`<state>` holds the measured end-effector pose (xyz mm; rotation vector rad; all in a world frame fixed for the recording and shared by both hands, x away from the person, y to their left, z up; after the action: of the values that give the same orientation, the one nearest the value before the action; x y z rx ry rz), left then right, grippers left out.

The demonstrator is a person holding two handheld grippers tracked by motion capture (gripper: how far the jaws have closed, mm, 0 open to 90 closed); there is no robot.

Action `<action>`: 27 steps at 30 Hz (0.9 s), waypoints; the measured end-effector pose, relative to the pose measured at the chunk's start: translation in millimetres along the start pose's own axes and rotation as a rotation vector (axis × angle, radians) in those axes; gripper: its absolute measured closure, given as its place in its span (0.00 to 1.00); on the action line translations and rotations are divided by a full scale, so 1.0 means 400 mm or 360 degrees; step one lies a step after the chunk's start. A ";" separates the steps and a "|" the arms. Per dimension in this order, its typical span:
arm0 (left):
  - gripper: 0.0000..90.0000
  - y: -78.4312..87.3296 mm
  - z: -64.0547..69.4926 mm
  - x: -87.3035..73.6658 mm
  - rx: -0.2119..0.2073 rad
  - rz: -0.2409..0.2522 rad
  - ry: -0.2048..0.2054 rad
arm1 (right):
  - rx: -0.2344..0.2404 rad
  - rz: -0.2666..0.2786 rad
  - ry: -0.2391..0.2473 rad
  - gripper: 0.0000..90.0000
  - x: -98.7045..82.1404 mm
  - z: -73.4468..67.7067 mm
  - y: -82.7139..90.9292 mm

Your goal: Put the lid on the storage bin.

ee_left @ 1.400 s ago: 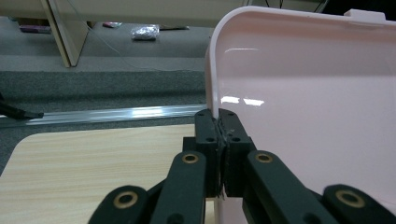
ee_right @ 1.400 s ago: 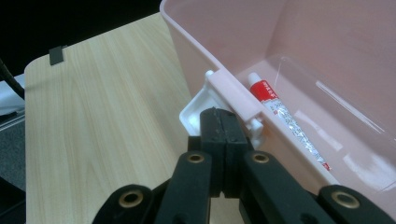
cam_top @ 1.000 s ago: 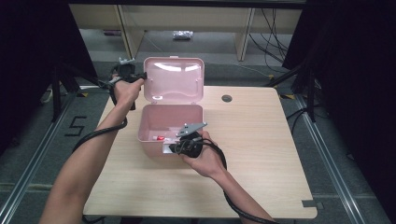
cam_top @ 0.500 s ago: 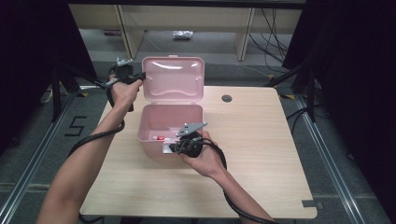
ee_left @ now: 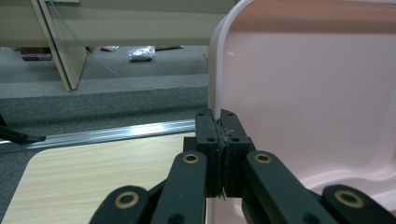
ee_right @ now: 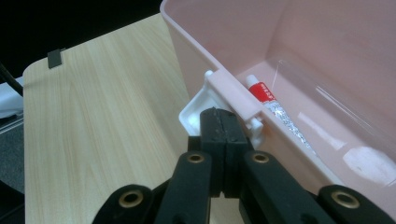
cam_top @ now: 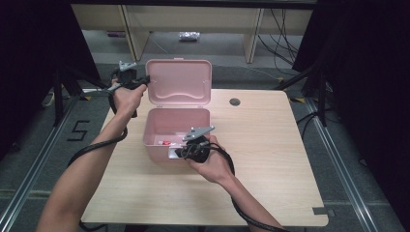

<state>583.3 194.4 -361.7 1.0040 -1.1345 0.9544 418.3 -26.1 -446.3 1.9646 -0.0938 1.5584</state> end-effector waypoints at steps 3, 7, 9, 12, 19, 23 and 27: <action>0.98 0.005 0.001 0.000 -0.0001 0.0003 -0.0002 | -0.0003 0.0001 0.0002 1.00 0.000 -0.001 0.000; 0.98 0.012 0.002 0.000 -0.0004 0.0009 -0.0009 | -0.0002 0.0001 0.0001 1.00 0.000 0.000 0.000; 0.98 0.016 0.002 0.001 -0.0005 0.0009 -0.0014 | 0.0002 0.0005 0.0028 1.00 0.001 0.003 0.000; 0.98 0.022 0.004 0.001 -0.0008 0.0017 -0.0014 | 0.0003 0.0008 0.0042 1.00 0.002 0.005 -0.001; 0.98 0.034 0.006 -0.002 -0.0014 0.0038 -0.0034 | 0.0005 0.0009 0.0043 1.00 0.002 0.005 -0.002; 0.98 0.042 0.009 -0.003 -0.0015 0.0050 -0.0050 | 0.0001 0.0002 -0.0004 1.00 0.000 0.002 0.000; 0.98 0.049 0.011 -0.004 -0.0018 0.0060 -0.0061 | 0.0002 0.0004 -0.0011 1.00 0.000 0.002 0.000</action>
<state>563.3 195.5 -360.2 0.9985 -1.1933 0.9610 418.9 -26.5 -446.6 1.9716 -0.0982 1.5539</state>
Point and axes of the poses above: each handheld gripper's, and its own axes: y roughly backward along the jaws, x roughly out of its top, z roughly to its right, the point moved 3 cm from there along -y, roughly forward along the jaws, and after that the axes turned 14 degrees about z, right-handed, at the moved point
